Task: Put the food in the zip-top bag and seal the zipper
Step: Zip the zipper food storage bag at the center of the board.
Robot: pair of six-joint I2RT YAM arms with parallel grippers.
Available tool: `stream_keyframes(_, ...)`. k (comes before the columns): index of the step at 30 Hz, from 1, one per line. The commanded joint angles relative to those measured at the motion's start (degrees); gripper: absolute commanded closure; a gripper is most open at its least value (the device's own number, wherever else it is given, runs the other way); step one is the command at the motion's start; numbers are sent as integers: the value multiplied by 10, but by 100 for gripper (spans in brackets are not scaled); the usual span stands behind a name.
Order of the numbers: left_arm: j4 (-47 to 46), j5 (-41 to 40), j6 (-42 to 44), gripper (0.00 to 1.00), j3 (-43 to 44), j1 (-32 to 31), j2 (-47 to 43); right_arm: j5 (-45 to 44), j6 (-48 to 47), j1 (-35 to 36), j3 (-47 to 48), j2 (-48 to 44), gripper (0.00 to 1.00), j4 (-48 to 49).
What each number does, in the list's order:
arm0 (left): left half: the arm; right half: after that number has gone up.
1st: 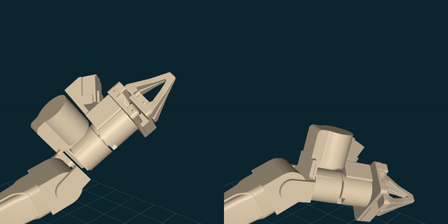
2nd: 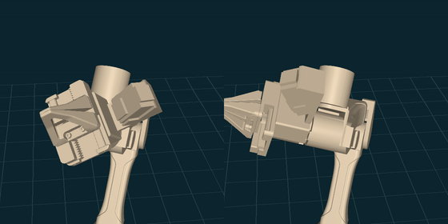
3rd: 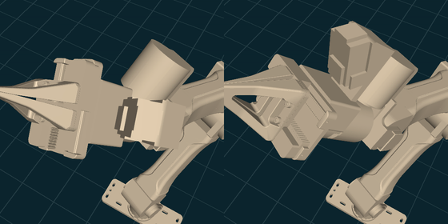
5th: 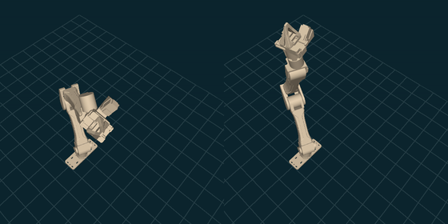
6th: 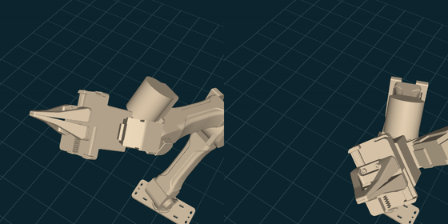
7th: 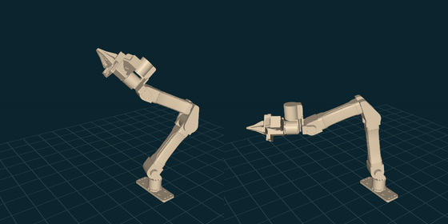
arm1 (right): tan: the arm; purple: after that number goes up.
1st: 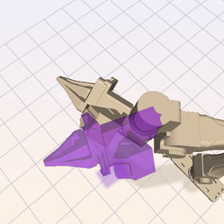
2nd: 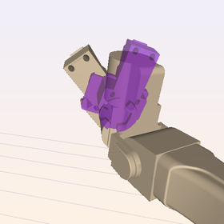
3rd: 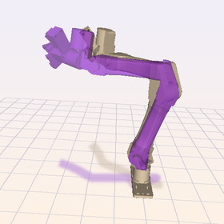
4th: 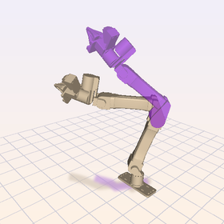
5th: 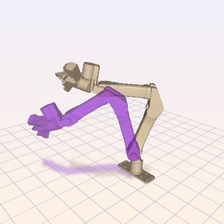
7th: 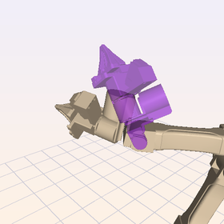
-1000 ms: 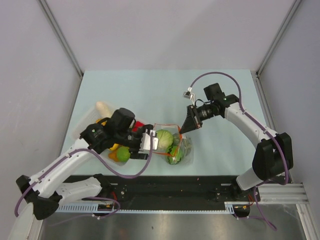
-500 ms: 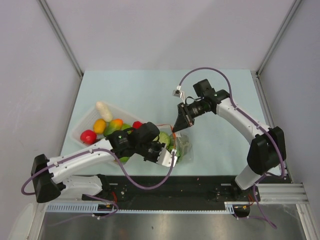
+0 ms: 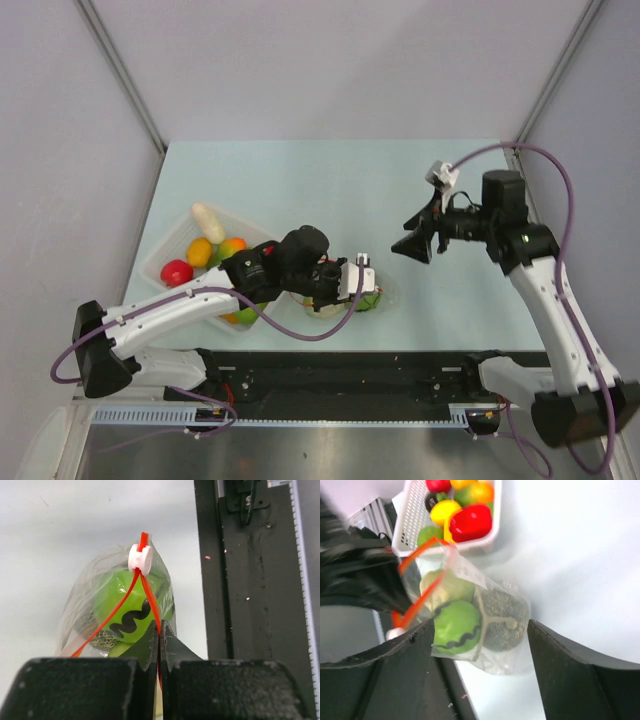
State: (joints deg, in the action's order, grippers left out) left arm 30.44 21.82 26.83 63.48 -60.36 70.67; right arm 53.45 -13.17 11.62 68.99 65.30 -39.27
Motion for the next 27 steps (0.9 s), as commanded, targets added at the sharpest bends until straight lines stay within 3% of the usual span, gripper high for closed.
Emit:
stream_keyframes(1,-44,51,-50,100,49,7,17,-12,-65,13,-83,-121,25,57)
stream_keyframes(10,2,124,-21,100,87,34,34,-102,-105,154,-182,-203,28,103)
stream_keyframes(17,31,147,9,100,89,34,34,-115,-122,186,-188,-178,32,136)
stream_keyframes(27,31,127,9,100,93,35,45,-128,-138,233,-175,-165,64,103)
